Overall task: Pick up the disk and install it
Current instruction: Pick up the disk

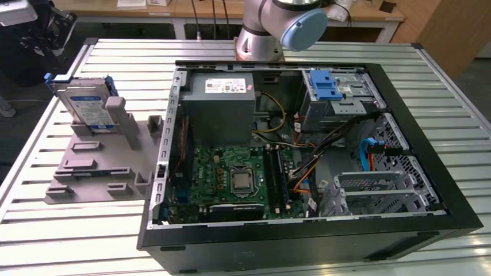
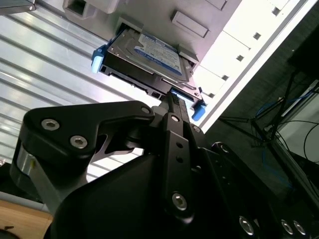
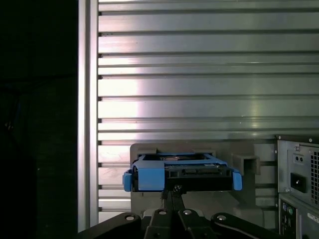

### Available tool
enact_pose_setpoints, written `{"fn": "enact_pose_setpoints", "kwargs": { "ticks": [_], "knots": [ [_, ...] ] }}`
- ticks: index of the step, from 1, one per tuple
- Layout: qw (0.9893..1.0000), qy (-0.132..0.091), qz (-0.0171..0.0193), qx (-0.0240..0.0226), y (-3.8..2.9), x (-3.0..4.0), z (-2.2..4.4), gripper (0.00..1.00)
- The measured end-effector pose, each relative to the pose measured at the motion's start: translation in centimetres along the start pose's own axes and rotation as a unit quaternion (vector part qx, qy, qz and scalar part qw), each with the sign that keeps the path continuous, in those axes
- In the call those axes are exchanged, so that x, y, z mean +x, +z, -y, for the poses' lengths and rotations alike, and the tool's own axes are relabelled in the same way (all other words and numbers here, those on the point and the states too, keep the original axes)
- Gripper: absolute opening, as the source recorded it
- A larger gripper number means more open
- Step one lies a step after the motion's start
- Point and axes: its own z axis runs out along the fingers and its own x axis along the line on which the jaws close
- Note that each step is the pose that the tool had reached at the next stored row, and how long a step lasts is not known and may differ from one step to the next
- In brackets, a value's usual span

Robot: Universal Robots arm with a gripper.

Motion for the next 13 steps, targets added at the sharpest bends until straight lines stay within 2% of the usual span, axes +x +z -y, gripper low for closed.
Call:
{"fn": "enact_pose_setpoints", "kwargs": {
  "ticks": [8, 13],
  "knots": [
    [1.0, -0.004, -0.0001, 0.0001, 0.0, 0.02, 0.0, 0.11],
    [0.9998, -0.02, -0.0008, 0.0003, 0.01, 0.02, 0.0, 0.11]
  ]
}}
